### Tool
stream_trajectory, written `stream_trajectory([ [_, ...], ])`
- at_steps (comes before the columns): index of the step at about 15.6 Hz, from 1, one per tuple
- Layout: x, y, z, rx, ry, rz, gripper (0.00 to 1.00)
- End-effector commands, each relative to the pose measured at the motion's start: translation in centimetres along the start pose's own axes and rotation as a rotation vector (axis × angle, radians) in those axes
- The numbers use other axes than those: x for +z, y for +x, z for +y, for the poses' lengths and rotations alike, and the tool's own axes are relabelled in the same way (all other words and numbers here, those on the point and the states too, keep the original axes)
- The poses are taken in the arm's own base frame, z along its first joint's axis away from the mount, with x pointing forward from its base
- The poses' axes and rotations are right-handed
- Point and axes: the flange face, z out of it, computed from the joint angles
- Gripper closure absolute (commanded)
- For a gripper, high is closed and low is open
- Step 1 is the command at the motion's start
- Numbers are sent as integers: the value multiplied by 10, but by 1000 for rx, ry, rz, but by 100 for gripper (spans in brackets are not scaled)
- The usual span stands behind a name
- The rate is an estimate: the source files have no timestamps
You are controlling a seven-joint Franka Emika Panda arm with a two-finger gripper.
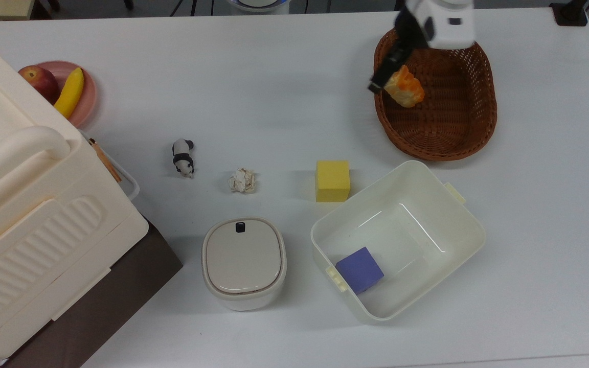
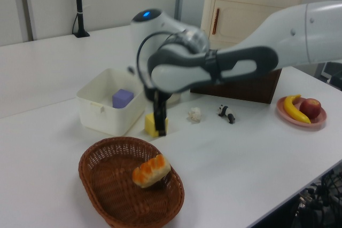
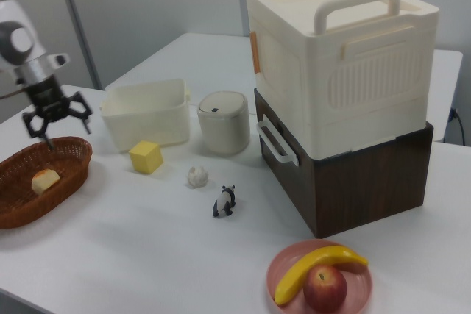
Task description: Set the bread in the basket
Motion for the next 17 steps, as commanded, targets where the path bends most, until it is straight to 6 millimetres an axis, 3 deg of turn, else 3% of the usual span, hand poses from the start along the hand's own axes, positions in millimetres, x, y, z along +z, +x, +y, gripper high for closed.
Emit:
stream_trajectory([
  [1,-22,-65,67,273,68,29,0],
  [5,-19,-115,137,721,84,36,0],
  [8,-12,-163,181,898,169,59,0],
  [10,-11,-186,201,974,213,87,0],
  [11,-26,-196,211,1007,208,107,0],
  [14,-43,-218,222,1097,252,99,0],
  [17,-50,-226,231,1098,236,117,0],
])
